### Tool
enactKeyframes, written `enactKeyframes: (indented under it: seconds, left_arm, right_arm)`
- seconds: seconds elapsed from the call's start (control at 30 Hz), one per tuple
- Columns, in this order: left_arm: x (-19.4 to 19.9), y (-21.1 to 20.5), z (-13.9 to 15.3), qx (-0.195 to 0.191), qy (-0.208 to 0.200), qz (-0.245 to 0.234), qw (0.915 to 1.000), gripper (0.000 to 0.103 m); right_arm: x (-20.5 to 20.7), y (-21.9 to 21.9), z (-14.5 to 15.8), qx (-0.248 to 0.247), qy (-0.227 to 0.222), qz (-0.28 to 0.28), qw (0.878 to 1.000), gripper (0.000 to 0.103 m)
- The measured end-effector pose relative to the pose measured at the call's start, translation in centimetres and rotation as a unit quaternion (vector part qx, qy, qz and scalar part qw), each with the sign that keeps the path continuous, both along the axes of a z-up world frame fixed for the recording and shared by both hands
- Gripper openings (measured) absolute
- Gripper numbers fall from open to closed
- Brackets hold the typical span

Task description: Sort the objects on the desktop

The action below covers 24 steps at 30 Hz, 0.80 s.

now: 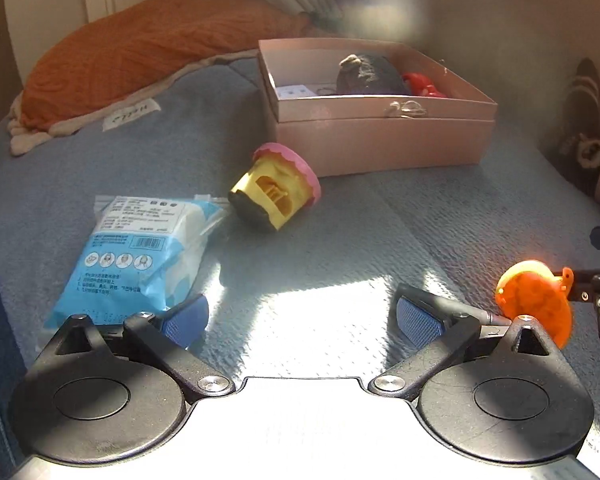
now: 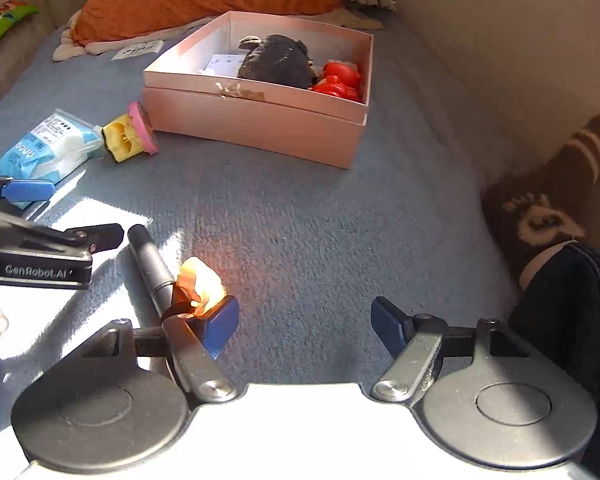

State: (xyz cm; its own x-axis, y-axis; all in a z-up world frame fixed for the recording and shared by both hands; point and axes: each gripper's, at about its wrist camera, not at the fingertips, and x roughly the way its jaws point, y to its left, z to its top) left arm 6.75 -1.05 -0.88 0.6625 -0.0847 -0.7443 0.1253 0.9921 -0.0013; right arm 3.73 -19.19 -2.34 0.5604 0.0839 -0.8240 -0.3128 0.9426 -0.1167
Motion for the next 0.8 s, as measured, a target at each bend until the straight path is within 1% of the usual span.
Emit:
enactKeyframes:
  seconds: [0.13, 0.2, 0.33, 0.4, 0.5, 0.57, 0.63, 0.67, 0.7, 0.73, 0.77, 0.8]
  left_arm:
    - [0.5, 1.9, 0.4, -0.022, -0.002, 0.042, 0.9989, 0.103]
    - [0.6, 2.3, 0.6, -0.021, -0.006, 0.055, 0.9982, 0.103]
    - [0.6, 2.3, 0.4, -0.016, 0.000, 0.056, 0.9983, 0.103]
    - [0.6, 2.1, 0.3, -0.013, 0.001, 0.052, 0.9986, 0.103]
    - [0.6, 1.9, 0.1, -0.012, 0.004, 0.051, 0.9986, 0.103]
    - [0.6, 1.9, 0.0, -0.012, 0.006, 0.051, 0.9986, 0.103]
    - [0.6, 1.9, -0.1, -0.012, 0.007, 0.049, 0.9987, 0.103]
    - [0.5, 1.9, -0.1, -0.012, 0.008, 0.049, 0.9987, 0.103]
    - [0.5, 1.9, -0.1, -0.012, 0.008, 0.048, 0.9987, 0.103]
    - [0.5, 1.9, -0.1, -0.012, 0.008, 0.048, 0.9987, 0.103]
    - [0.5, 1.9, -0.2, -0.013, 0.009, 0.048, 0.9987, 0.103]
    - [0.5, 1.9, -0.2, -0.013, 0.009, 0.049, 0.9987, 0.103]
  right_arm:
    - [-2.3, 2.5, 0.0, -0.007, -0.017, 0.092, 0.996, 0.075]
    - [-3.2, 3.1, 0.2, -0.009, -0.032, 0.116, 0.993, 0.075]
    - [-3.6, 3.5, 0.7, -0.015, -0.053, 0.122, 0.991, 0.078]
    - [-3.6, 3.5, 0.7, -0.012, -0.048, 0.123, 0.991, 0.078]
    - [-3.8, 4.2, 0.5, -0.009, -0.039, 0.142, 0.989, 0.078]
    - [-4.1, 5.1, 0.2, -0.010, -0.041, 0.157, 0.987, 0.078]
    - [-3.9, 5.8, -0.4, -0.010, -0.044, 0.159, 0.986, 0.078]
    - [-3.6, 6.0, -0.6, -0.009, -0.041, 0.157, 0.987, 0.076]
    - [-3.3, 6.1, -0.8, -0.004, -0.034, 0.154, 0.987, 0.070]
    - [-2.8, 6.2, -1.0, 0.003, -0.021, 0.151, 0.988, 0.066]
    - [-2.5, 6.2, -1.1, 0.008, -0.008, 0.150, 0.989, 0.054]
    - [-2.1, 6.2, -1.2, 0.012, 0.006, 0.147, 0.989, 0.053]
